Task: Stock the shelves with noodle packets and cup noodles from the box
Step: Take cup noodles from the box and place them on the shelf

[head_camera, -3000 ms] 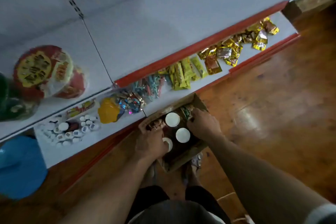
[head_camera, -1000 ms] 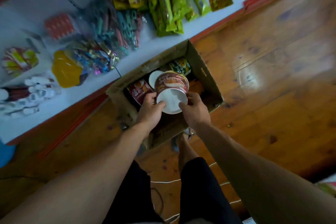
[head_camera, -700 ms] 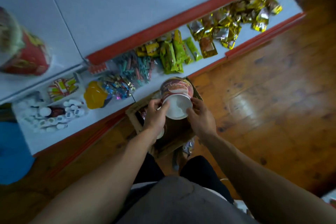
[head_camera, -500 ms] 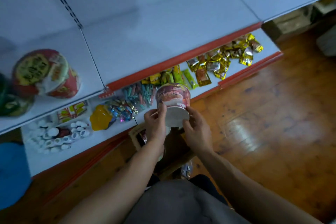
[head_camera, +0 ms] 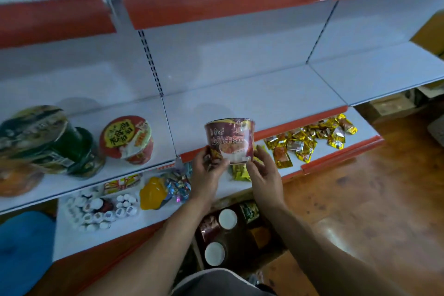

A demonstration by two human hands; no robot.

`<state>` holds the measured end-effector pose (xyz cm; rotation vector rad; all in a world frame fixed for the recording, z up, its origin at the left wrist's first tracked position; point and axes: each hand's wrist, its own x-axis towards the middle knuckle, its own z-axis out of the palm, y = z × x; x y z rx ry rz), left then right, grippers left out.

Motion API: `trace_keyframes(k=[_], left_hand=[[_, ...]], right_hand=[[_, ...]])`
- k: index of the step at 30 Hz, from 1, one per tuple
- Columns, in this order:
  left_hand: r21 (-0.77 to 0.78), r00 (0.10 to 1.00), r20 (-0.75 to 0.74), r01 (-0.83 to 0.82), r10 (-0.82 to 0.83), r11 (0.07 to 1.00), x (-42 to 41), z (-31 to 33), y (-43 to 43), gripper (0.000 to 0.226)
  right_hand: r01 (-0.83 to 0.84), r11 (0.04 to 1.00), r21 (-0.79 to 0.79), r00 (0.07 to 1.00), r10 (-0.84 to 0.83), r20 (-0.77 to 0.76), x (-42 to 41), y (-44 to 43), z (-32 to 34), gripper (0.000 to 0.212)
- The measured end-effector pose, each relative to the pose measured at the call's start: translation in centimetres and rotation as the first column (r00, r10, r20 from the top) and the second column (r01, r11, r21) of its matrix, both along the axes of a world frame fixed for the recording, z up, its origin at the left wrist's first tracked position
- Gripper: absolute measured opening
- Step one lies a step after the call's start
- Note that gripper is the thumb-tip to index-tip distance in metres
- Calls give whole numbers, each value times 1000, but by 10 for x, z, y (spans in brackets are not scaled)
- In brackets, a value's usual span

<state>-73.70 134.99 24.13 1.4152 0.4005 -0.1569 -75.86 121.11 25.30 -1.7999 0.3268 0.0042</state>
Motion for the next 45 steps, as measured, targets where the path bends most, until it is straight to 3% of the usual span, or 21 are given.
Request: trace_keyframes(k=[3,6,9,11,14,18,21,23,27,29,31,34,38,45], left_hand=[[32,999,52,3,-4,999,5,4,17,59],[54,997,77,-4,0,999,9,6,32,81],[68,996,85,-6,0,998,16,0,48,99],[72,995,96,-27,20,997,22,-4,57,98],[31,995,89,-49,46,998,30,-4,68,92],[-45,986,115,-115,119,992,49,-2,76,54],[-57,986,72,-144,148,988,64,-3,79,75],[-58,980,17,-197,198,979,72,0,80,69],[15,975,-72,-208,209,978,95,-5,89,97],[24,972,-89,-215,216,976,103,-7,92,89],[-12,965,-99,-245,242,970,107,-6,92,66],[-66,952,-99,-296,289,953,106,-8,90,45],[58,956,-49,-287,290,956,101,-18,83,57],[66,956,-60,-282,286,957,98,-30,74,68]], right_hand=[[-42,999,4,999,42,3,18,14,5,42],[-68,998,-18,997,68,-22,36,27,11,44],[-91,995,49,995,93,-40,51,40,22,31],[-116,990,74,990,122,-71,63,49,28,27],[-139,987,74,981,148,-123,80,63,32,36],[-106,988,110,979,123,-163,100,74,14,46],[-118,986,115,972,138,-188,111,78,5,48],[-130,982,134,969,154,-193,117,81,5,45],[-166,971,170,962,197,-188,132,83,9,37],[-206,965,160,952,236,-197,138,85,9,30],[-233,959,160,942,263,-206,144,88,7,20],[-248,956,157,941,276,-194,152,92,0,31],[-142,981,129,962,168,-215,165,94,-6,18],[-93,996,-10,952,86,-294,183,100,-10,30]])
